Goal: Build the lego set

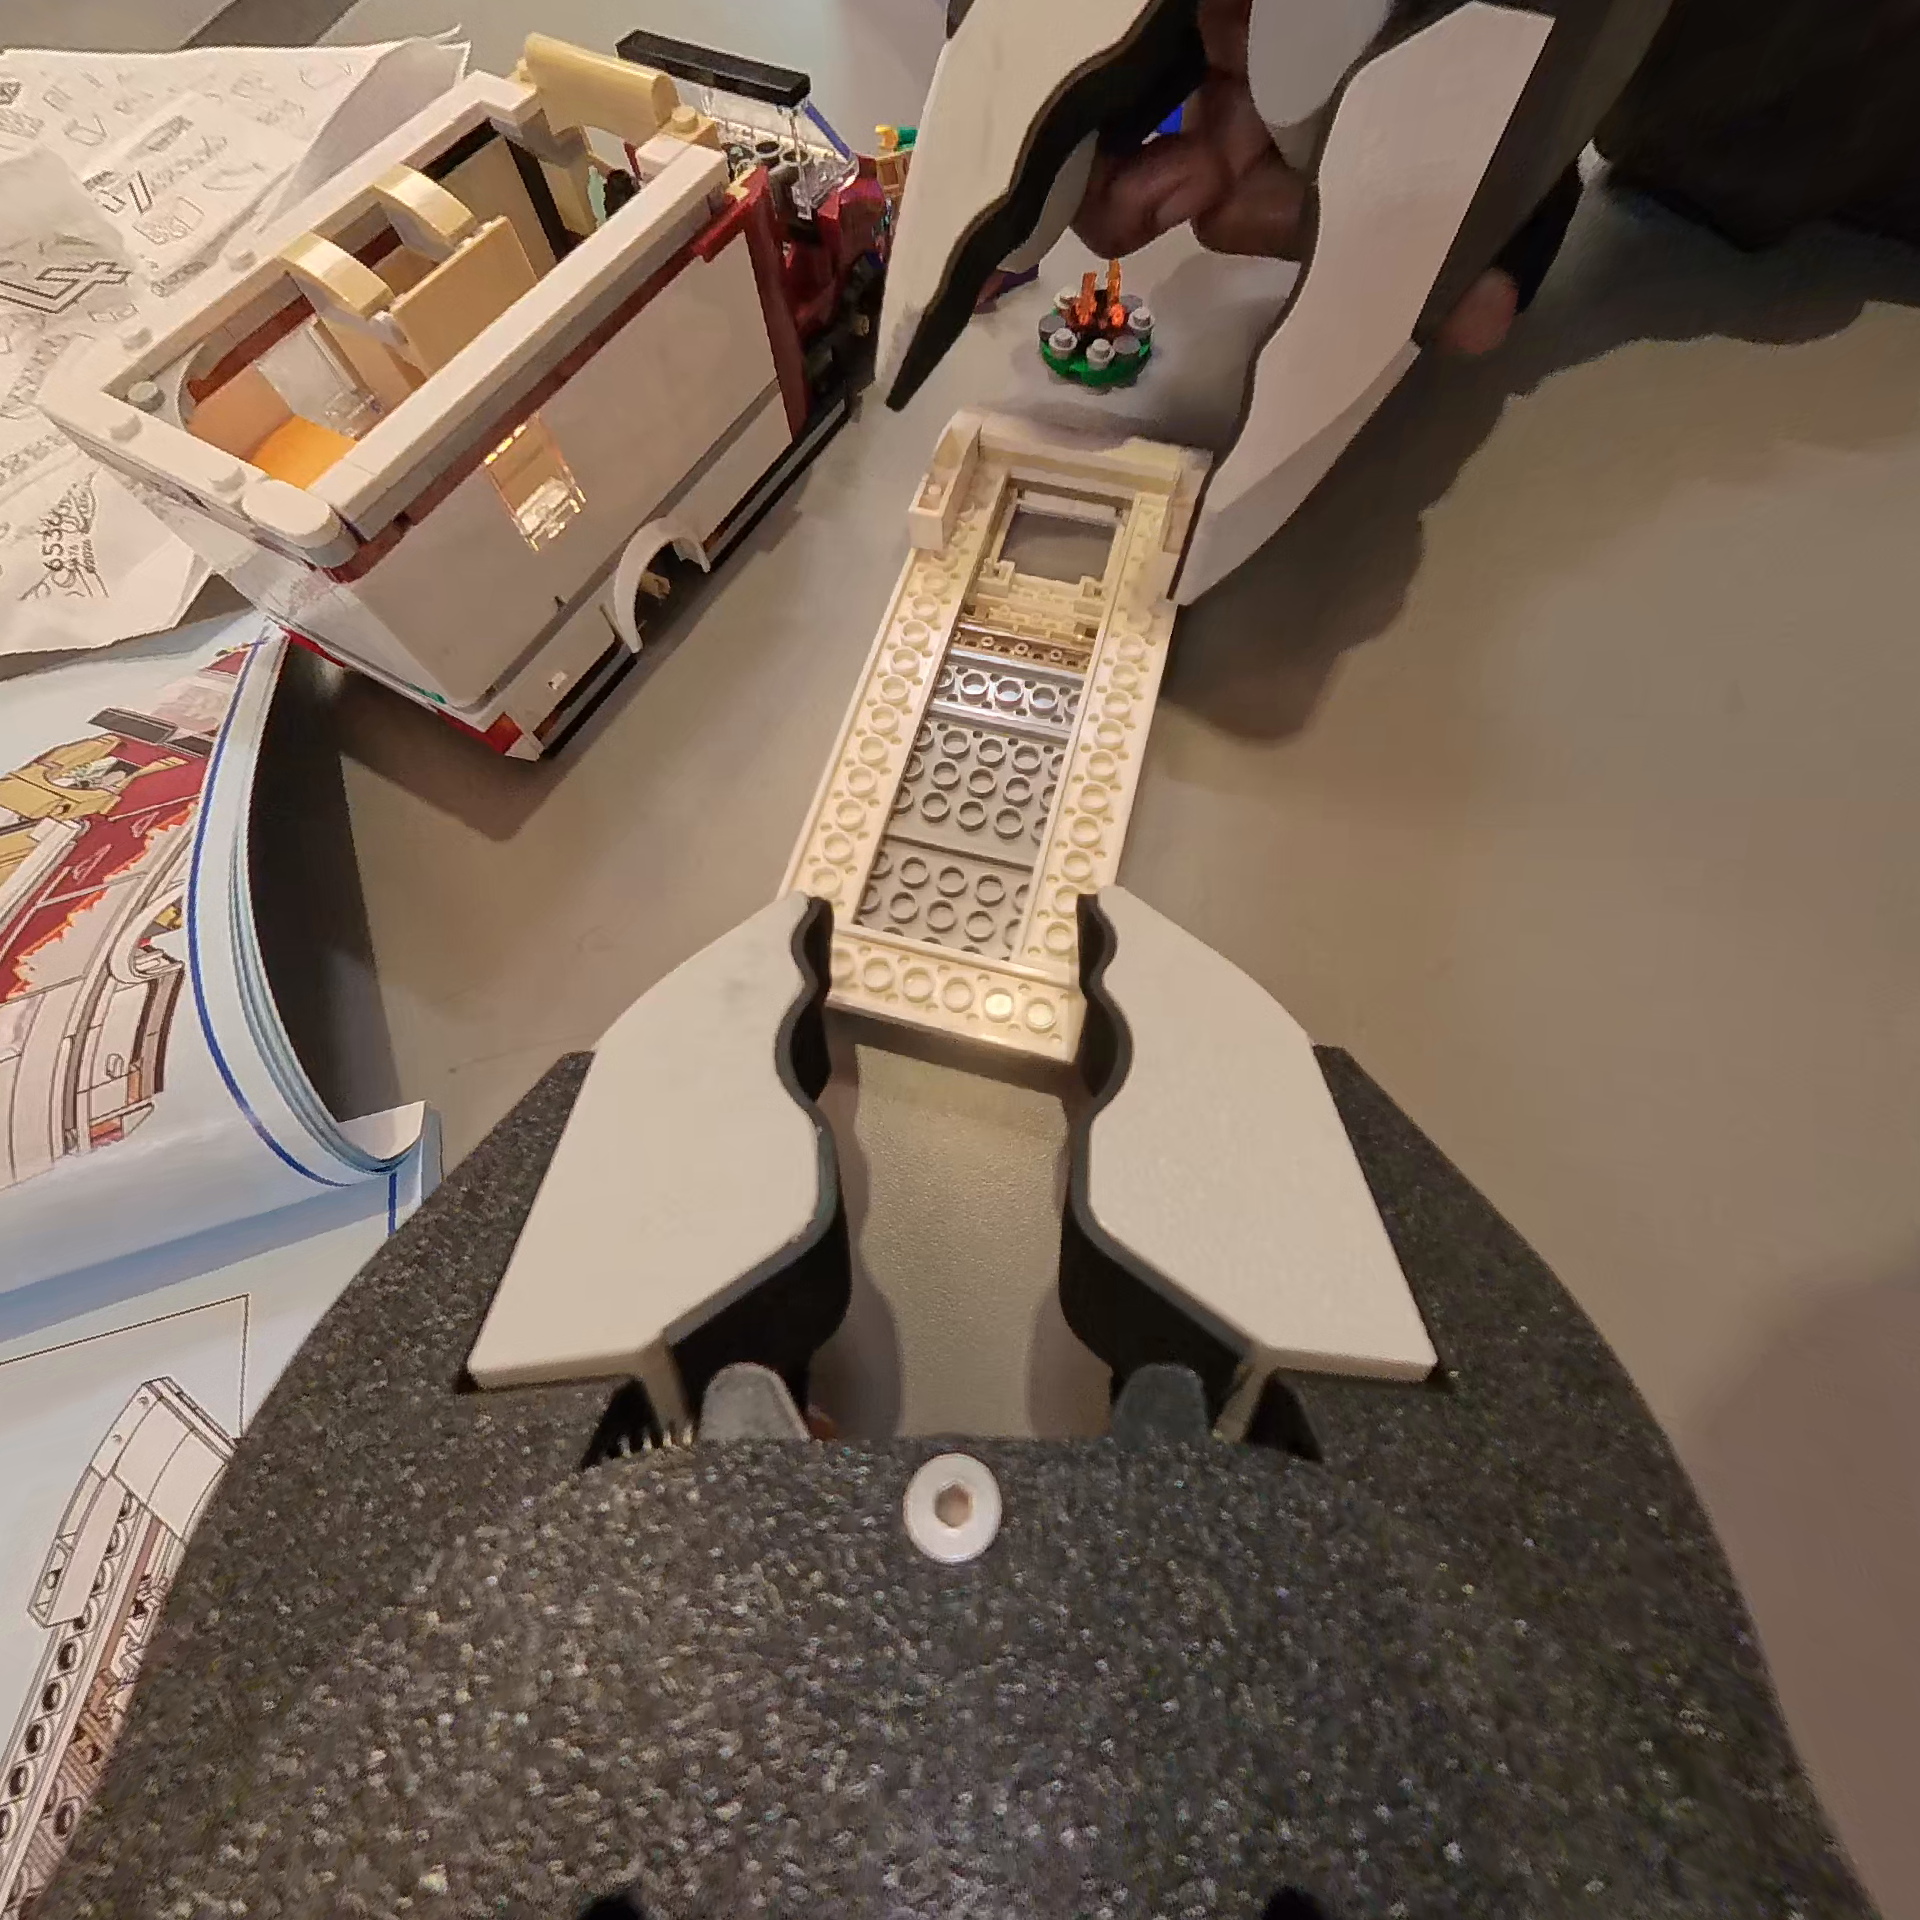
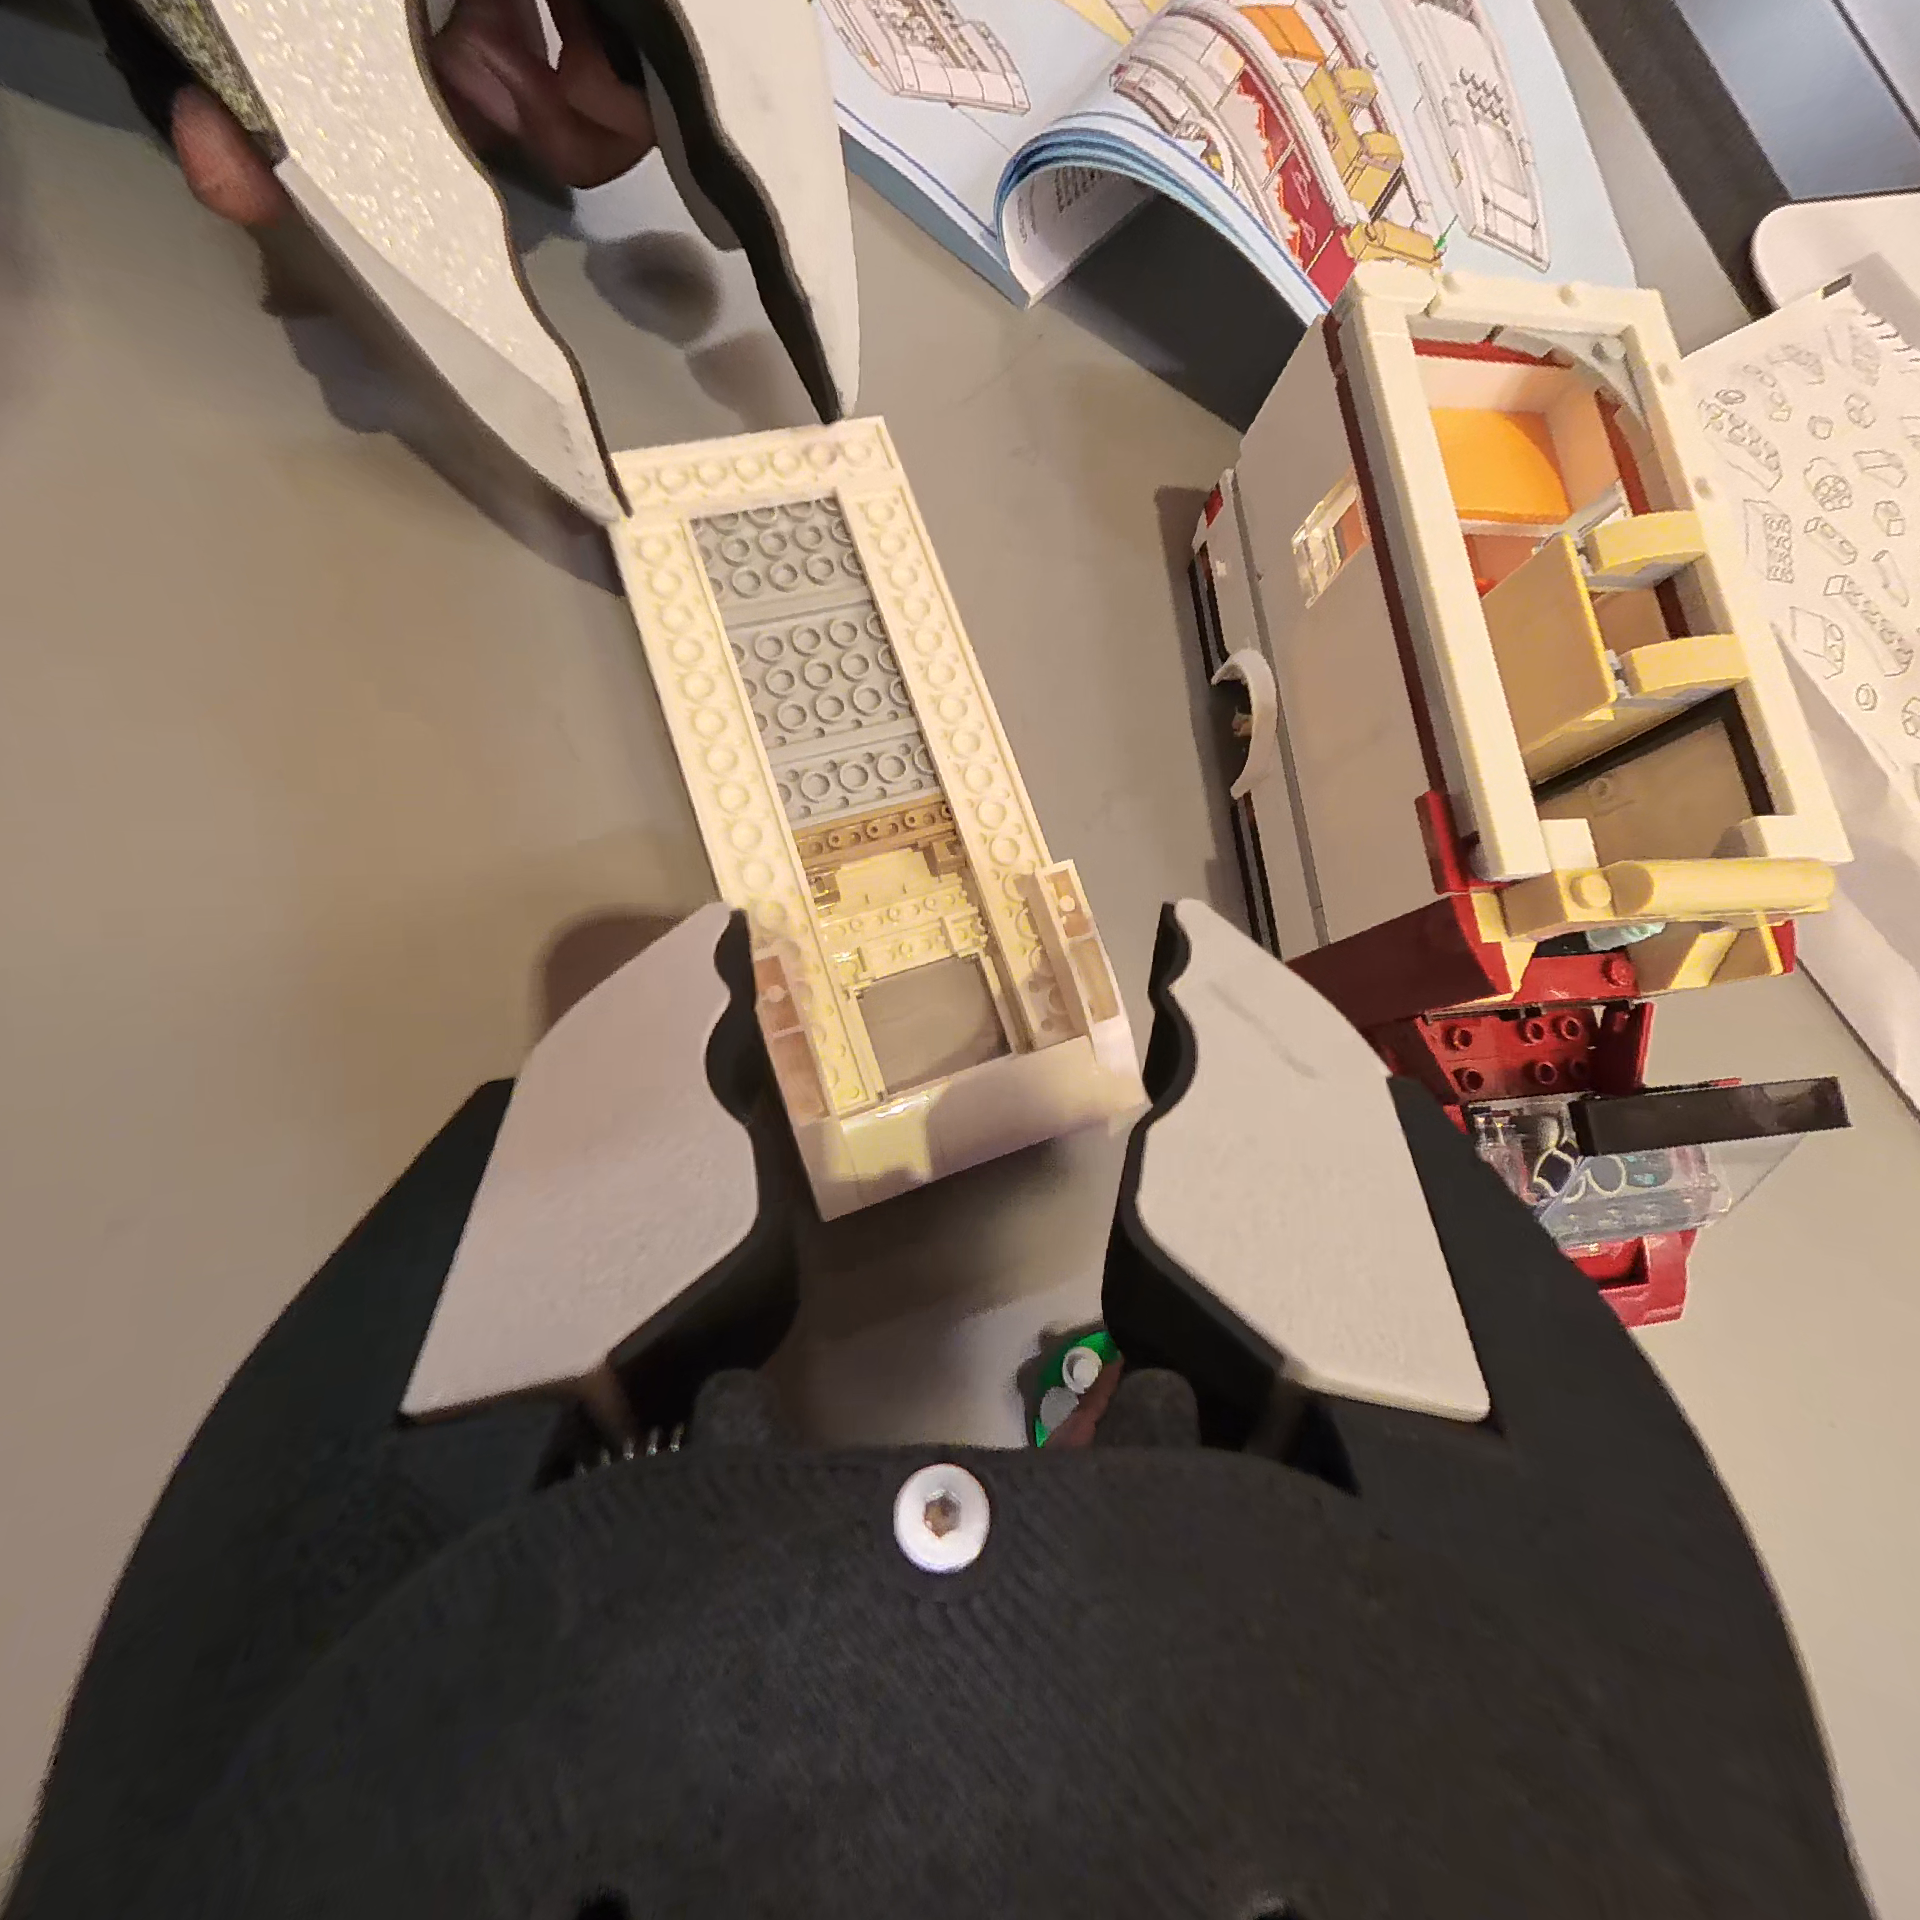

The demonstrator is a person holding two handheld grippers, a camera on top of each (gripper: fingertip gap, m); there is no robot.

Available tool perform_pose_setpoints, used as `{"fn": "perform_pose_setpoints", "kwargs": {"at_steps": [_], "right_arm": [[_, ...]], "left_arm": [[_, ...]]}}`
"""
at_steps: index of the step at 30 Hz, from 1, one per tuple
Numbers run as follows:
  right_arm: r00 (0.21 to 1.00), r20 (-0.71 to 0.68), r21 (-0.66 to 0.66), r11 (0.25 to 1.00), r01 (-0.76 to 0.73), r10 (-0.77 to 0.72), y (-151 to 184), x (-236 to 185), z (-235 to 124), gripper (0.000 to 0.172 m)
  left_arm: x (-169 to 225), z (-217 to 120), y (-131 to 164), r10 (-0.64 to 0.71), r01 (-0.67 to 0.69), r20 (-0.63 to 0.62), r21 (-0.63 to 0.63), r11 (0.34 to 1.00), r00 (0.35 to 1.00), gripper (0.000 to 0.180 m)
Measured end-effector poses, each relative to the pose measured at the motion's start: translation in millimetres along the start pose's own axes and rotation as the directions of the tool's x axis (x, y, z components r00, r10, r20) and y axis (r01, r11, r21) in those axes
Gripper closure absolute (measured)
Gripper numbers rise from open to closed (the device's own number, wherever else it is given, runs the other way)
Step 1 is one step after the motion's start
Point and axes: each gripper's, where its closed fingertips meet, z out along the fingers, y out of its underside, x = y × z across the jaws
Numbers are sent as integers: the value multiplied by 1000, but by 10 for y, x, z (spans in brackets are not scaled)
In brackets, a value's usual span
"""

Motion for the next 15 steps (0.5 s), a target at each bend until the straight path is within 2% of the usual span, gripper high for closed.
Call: {"fn": "perform_pose_setpoints", "kwargs": {"at_steps": [15], "right_arm": [[996, 86, 9, 1000, -1, 0, 34, -75, -34, 92]], "left_arm": [[19, 6, 18, 9, -9, -4, -14, 1000, 1000, 134]]}}
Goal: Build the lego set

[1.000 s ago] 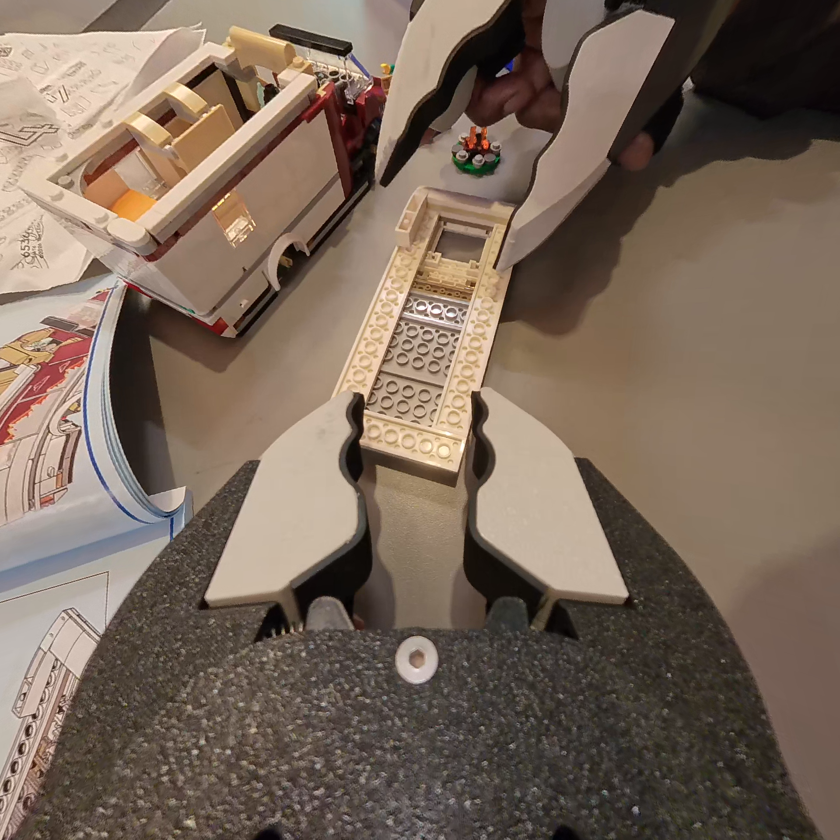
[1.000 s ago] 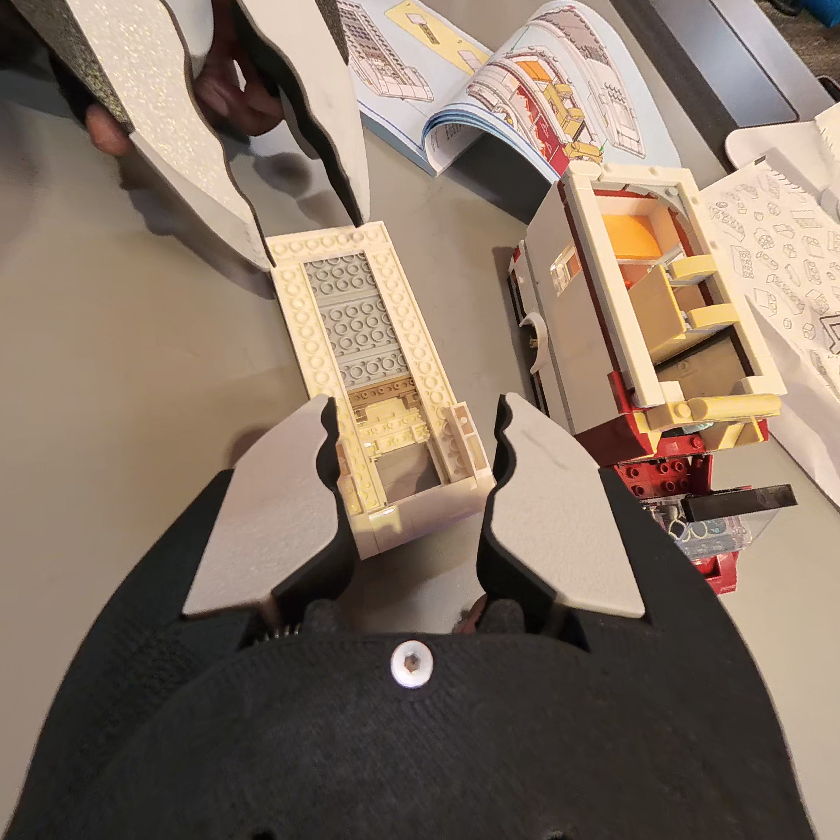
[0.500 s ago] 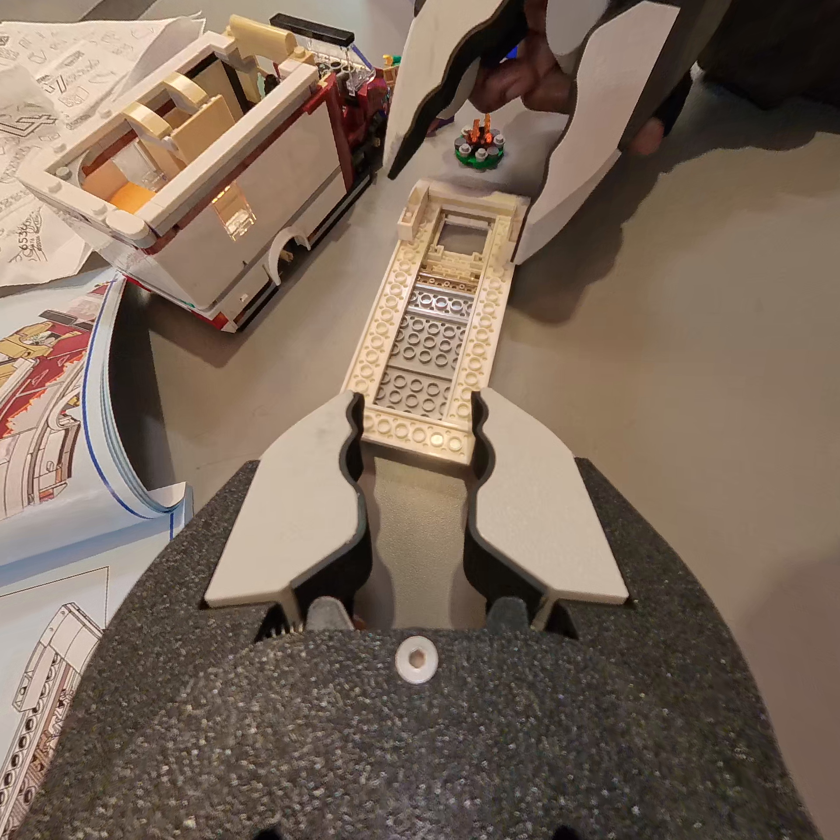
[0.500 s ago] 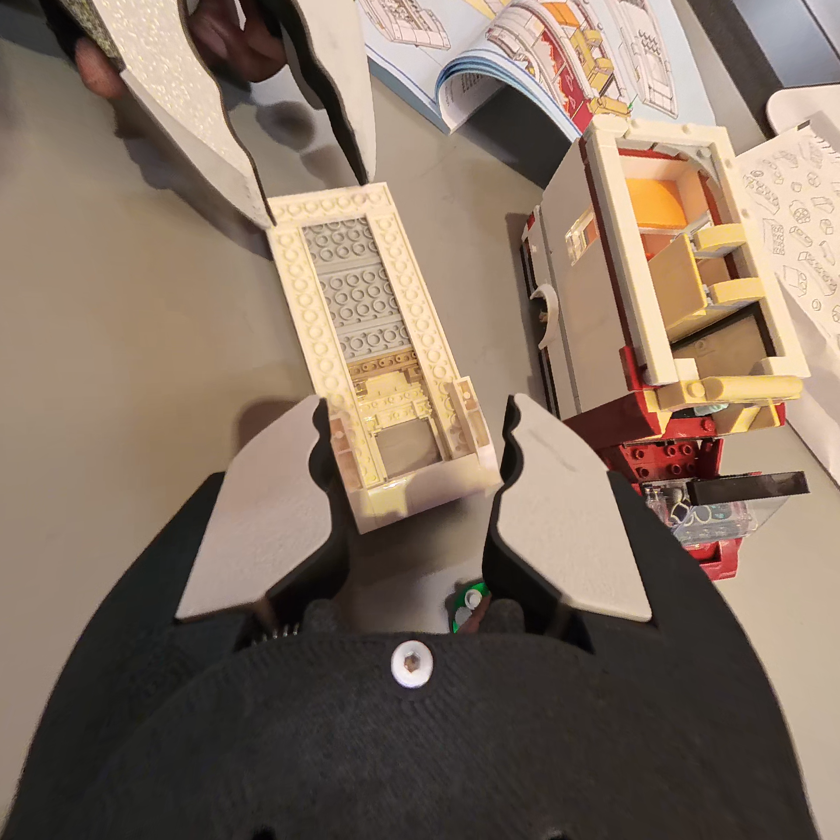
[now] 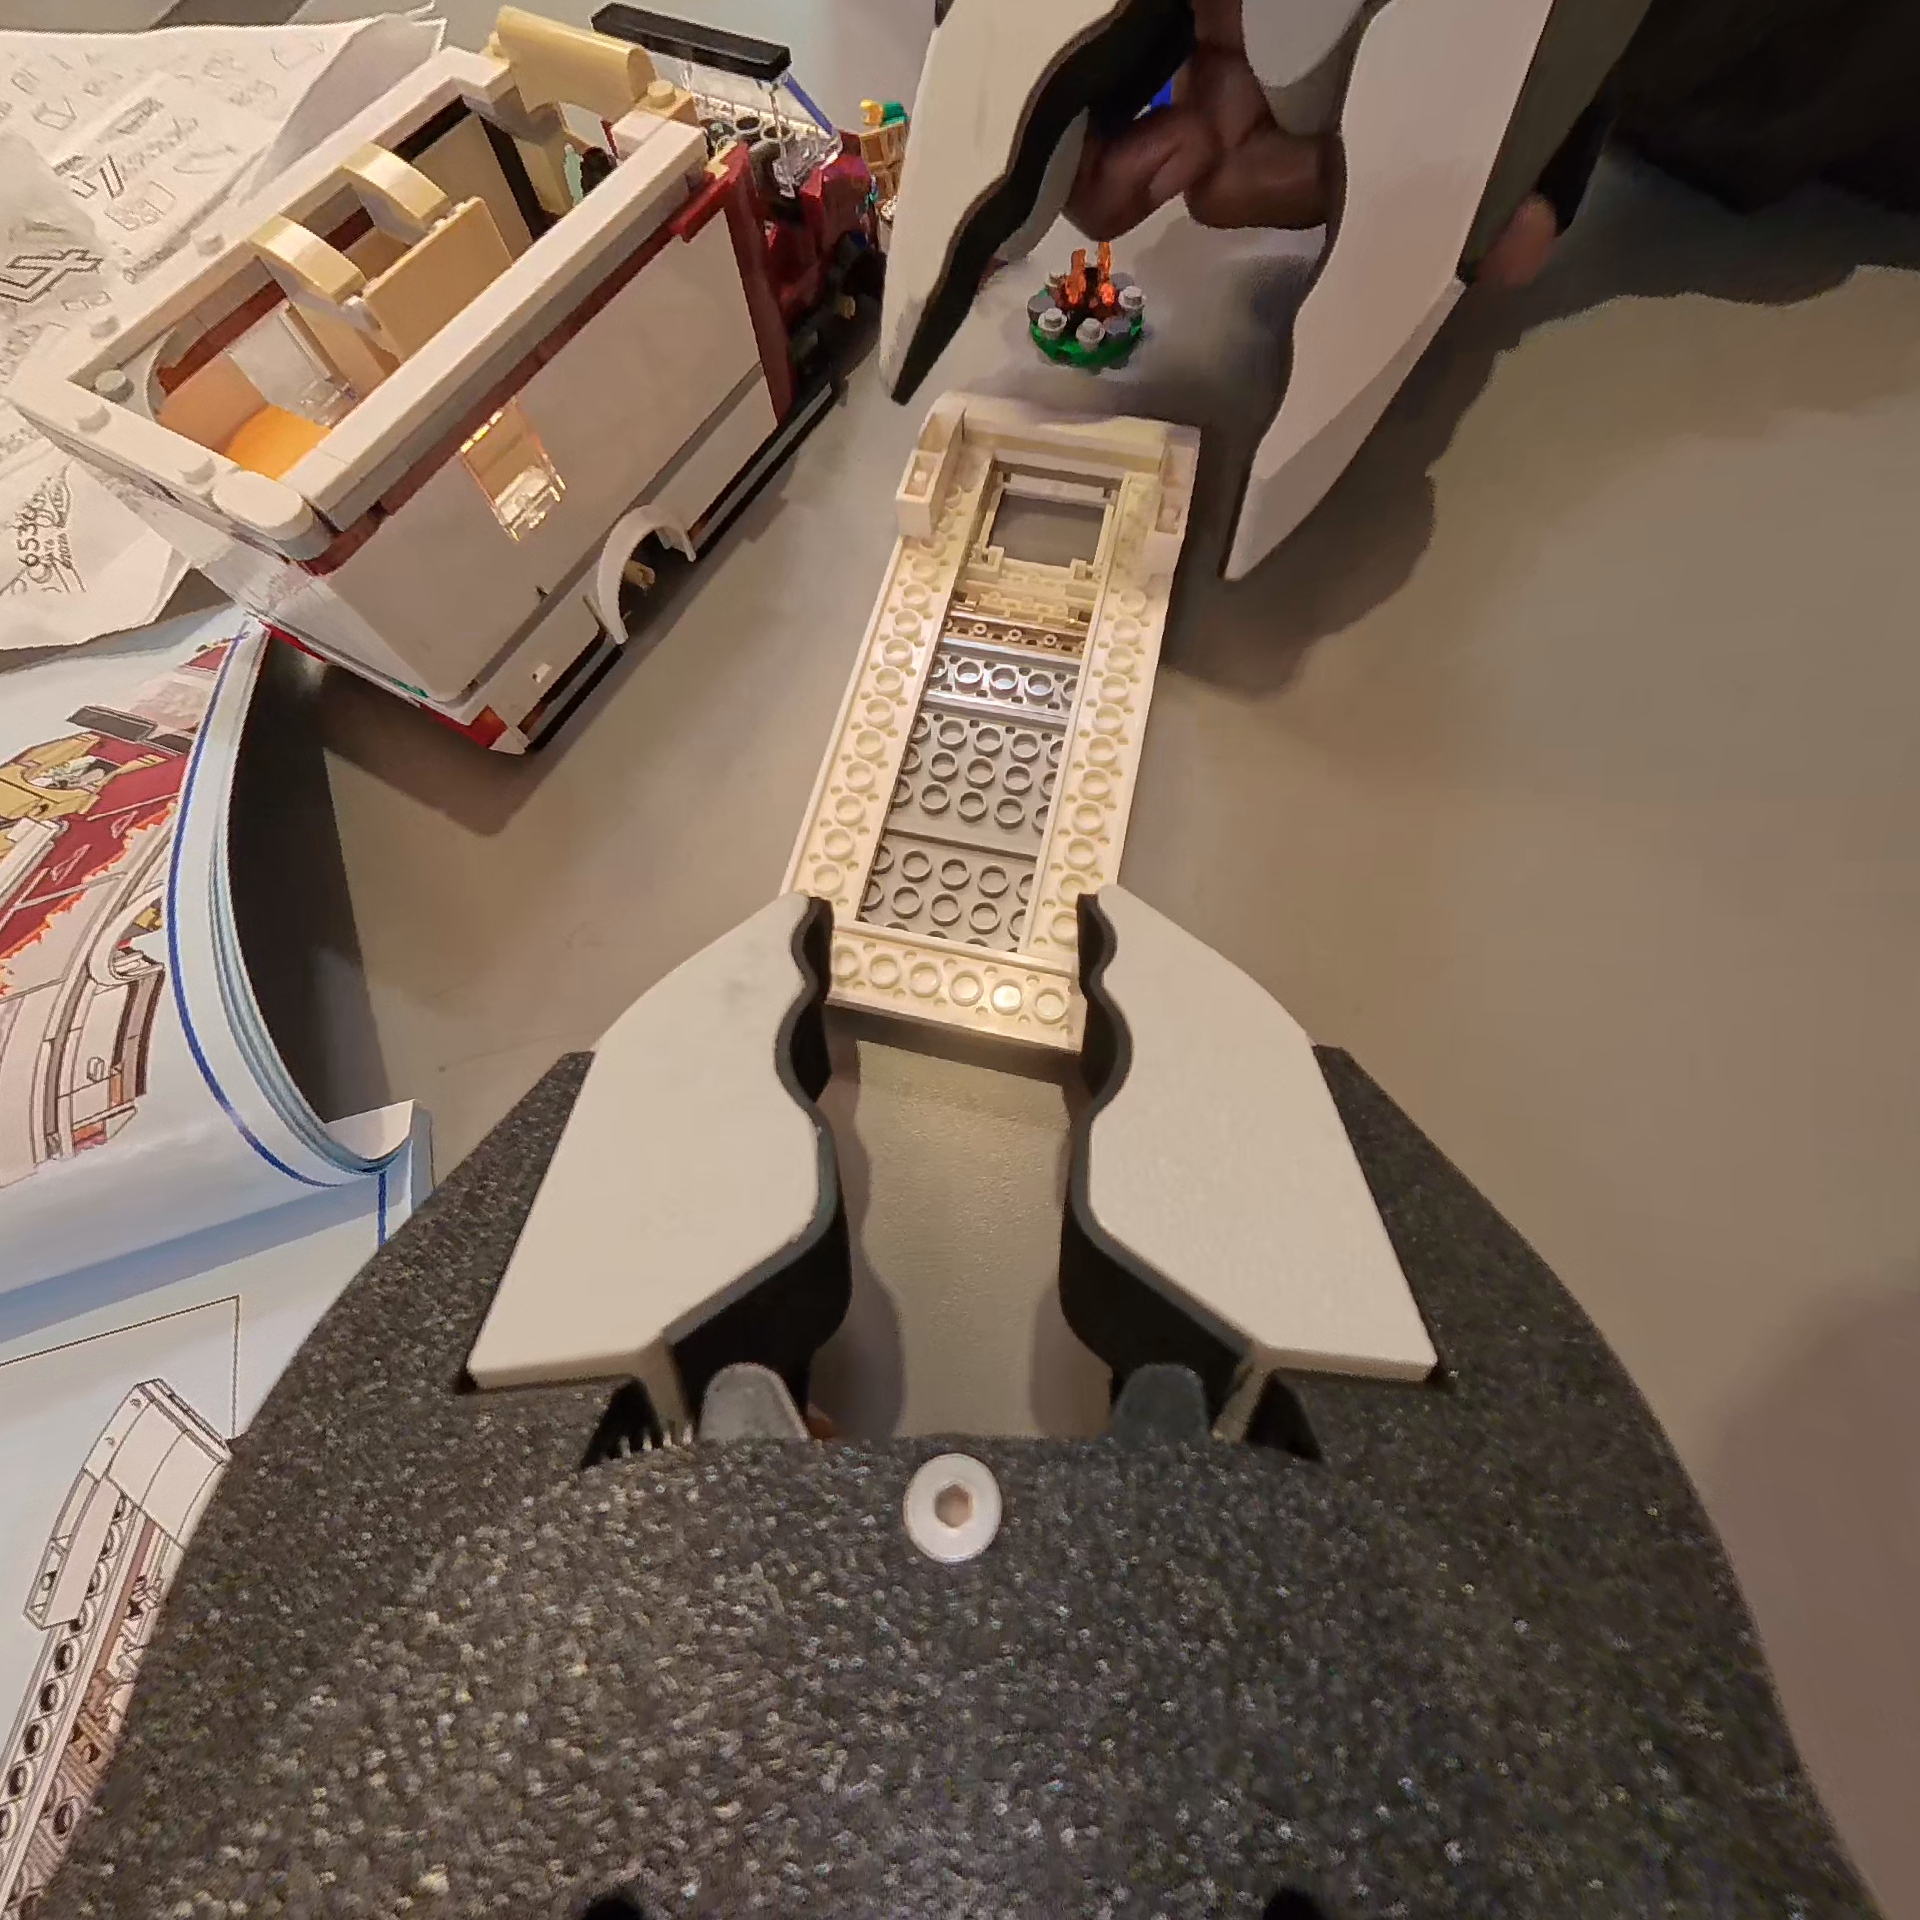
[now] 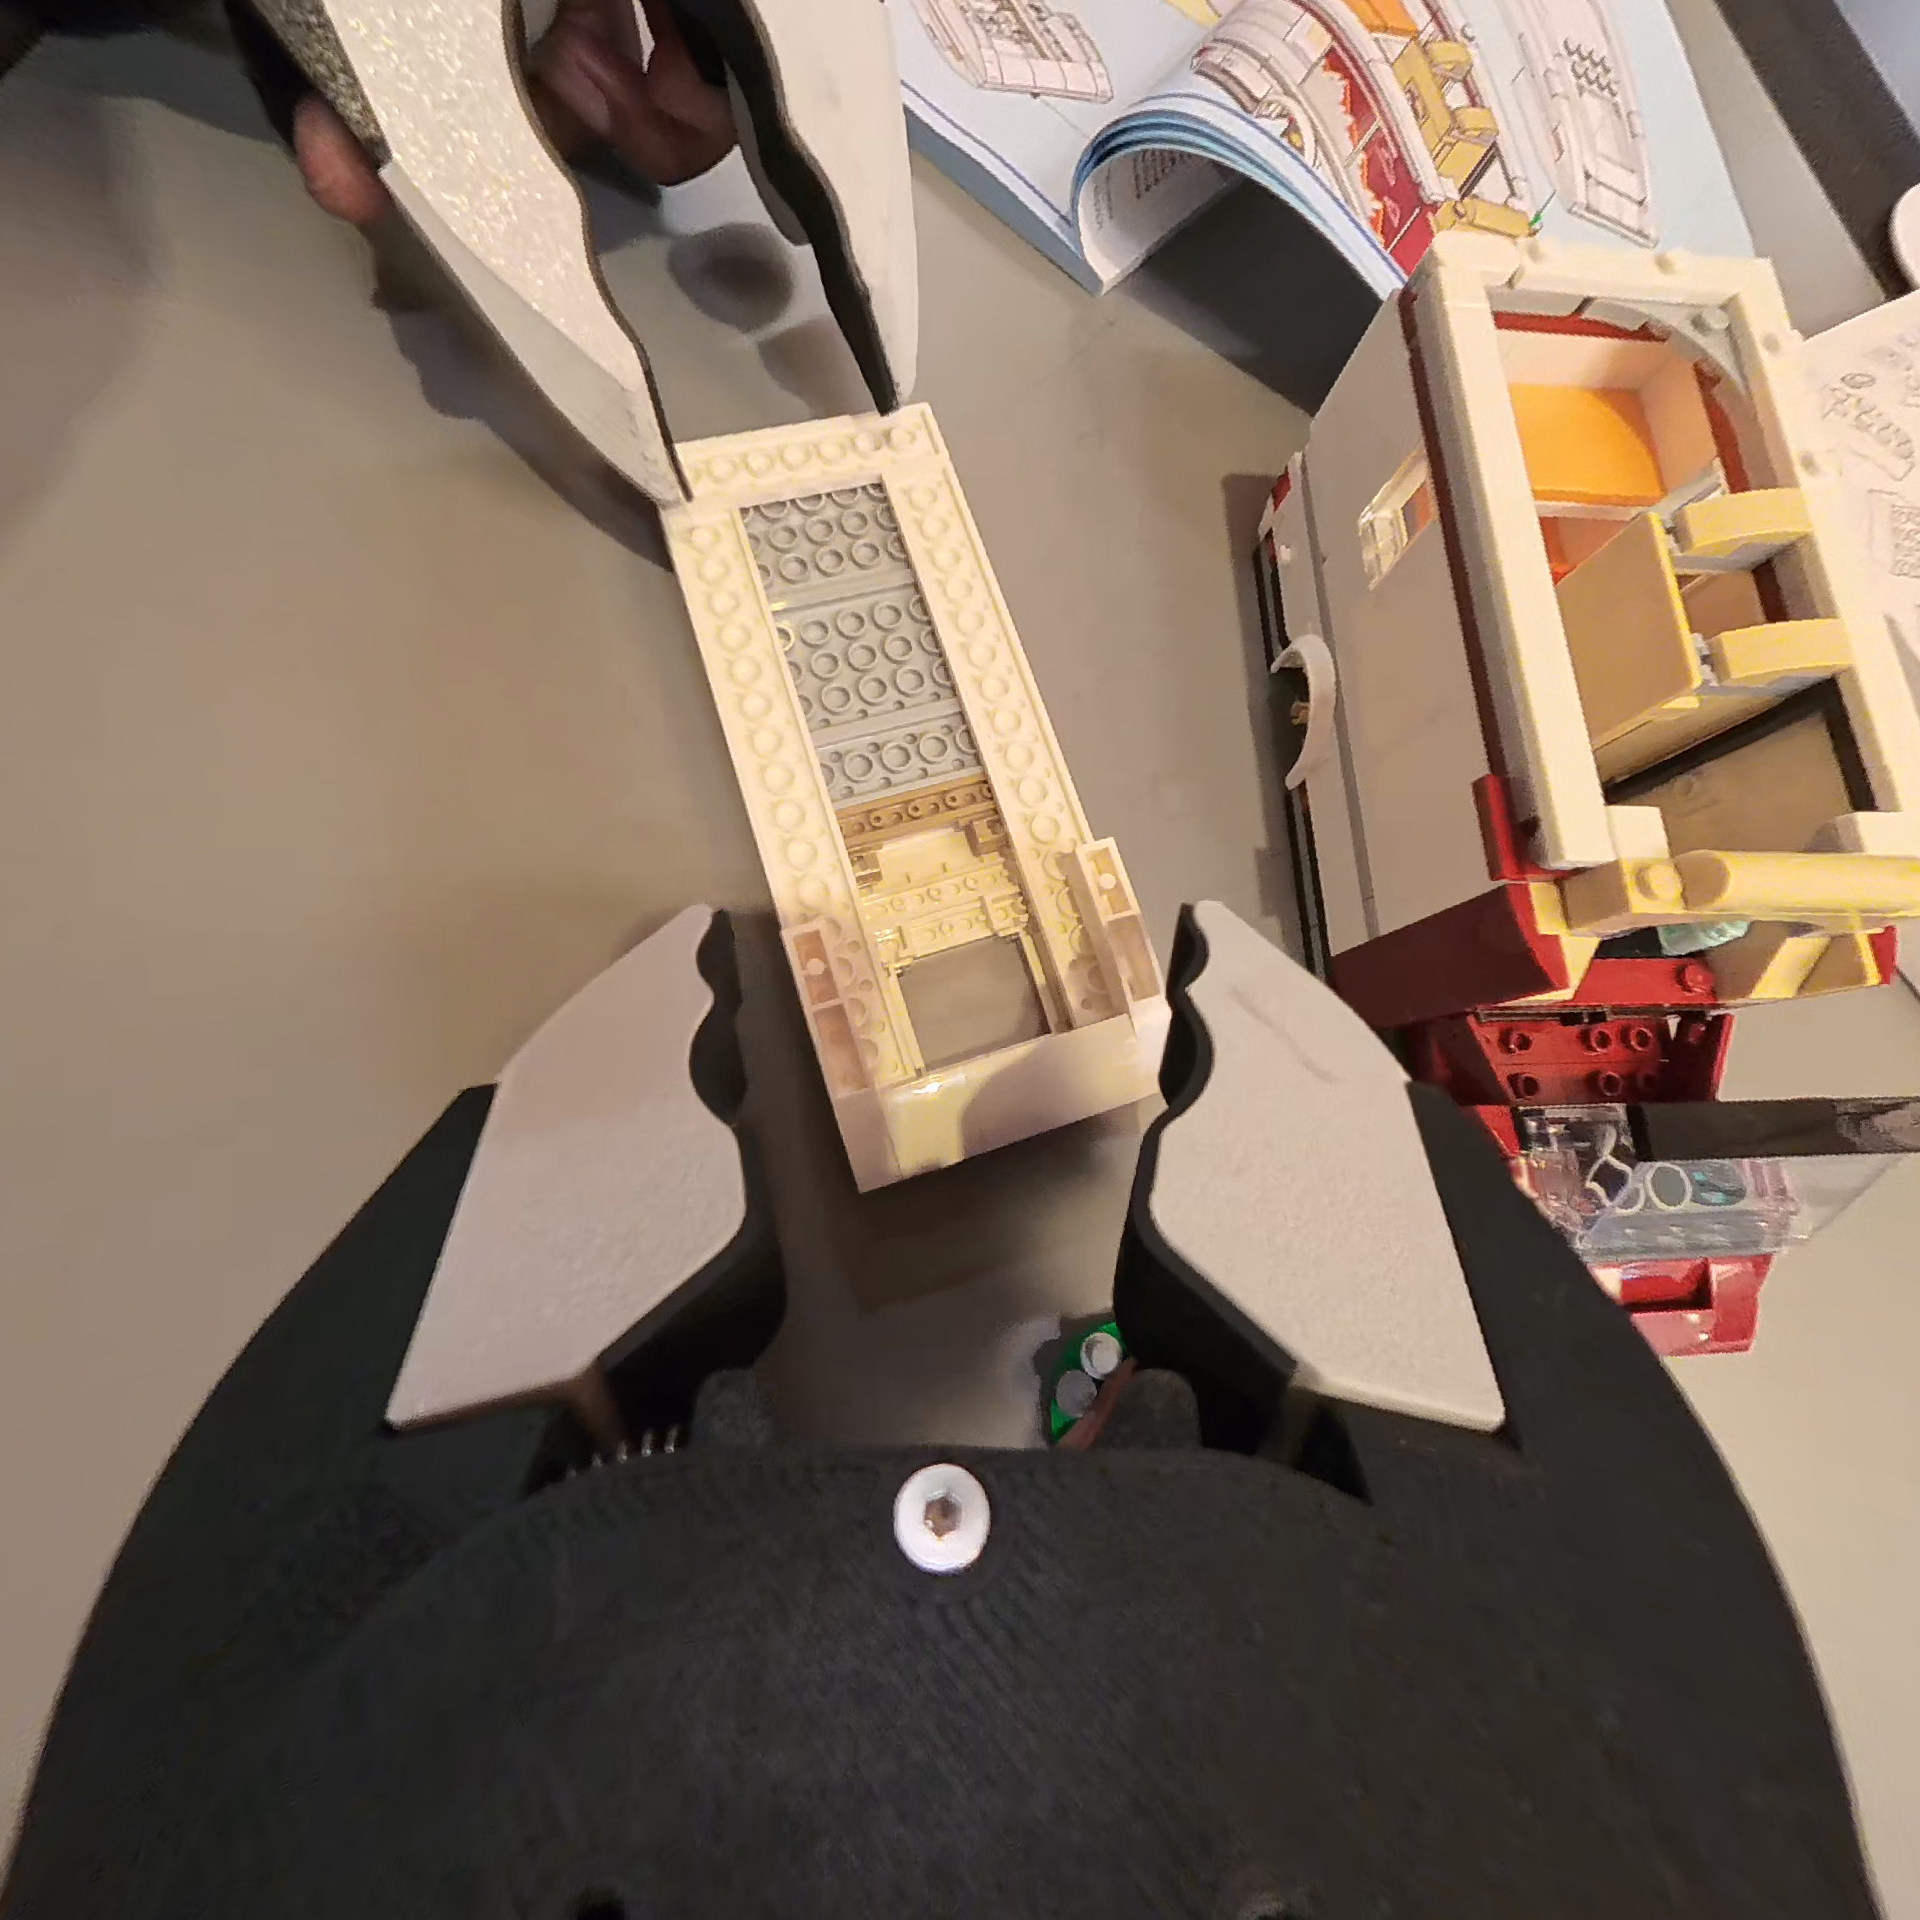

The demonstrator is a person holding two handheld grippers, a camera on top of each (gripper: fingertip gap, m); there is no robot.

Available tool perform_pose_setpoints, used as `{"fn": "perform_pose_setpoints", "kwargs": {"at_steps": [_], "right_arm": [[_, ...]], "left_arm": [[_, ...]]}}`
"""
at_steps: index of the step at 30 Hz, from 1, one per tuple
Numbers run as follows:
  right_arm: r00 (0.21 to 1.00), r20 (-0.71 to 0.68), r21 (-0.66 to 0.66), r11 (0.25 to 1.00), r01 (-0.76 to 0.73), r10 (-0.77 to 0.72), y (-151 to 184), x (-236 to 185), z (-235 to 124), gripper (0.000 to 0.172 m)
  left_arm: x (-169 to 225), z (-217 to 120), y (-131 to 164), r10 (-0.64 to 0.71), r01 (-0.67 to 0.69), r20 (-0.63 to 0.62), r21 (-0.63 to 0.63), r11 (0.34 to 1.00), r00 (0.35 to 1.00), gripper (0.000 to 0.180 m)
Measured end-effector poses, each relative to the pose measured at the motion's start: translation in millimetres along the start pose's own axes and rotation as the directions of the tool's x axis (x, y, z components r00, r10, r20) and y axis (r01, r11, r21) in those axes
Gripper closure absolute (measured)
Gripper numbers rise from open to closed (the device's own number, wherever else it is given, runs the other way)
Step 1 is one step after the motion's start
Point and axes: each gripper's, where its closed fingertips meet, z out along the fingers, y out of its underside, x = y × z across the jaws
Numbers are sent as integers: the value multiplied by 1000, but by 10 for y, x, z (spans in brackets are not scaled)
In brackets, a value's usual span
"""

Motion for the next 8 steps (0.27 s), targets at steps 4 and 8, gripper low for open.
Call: {"fn": "perform_pose_setpoints", "kwargs": {"at_steps": [4, 8], "right_arm": [[1000, 8, -10, 1000, 7, -7, 26, -11, 22, 91], [1000, 16, -15, 1000, 5, -5, 47, -10, 39, 90]], "left_arm": [[0, -3, -1, -3, 3, -1, 1, 1000, 1000, 134], [7, -3, 4, -2, 2, -4, -1, 1000, 1000, 134]]}}
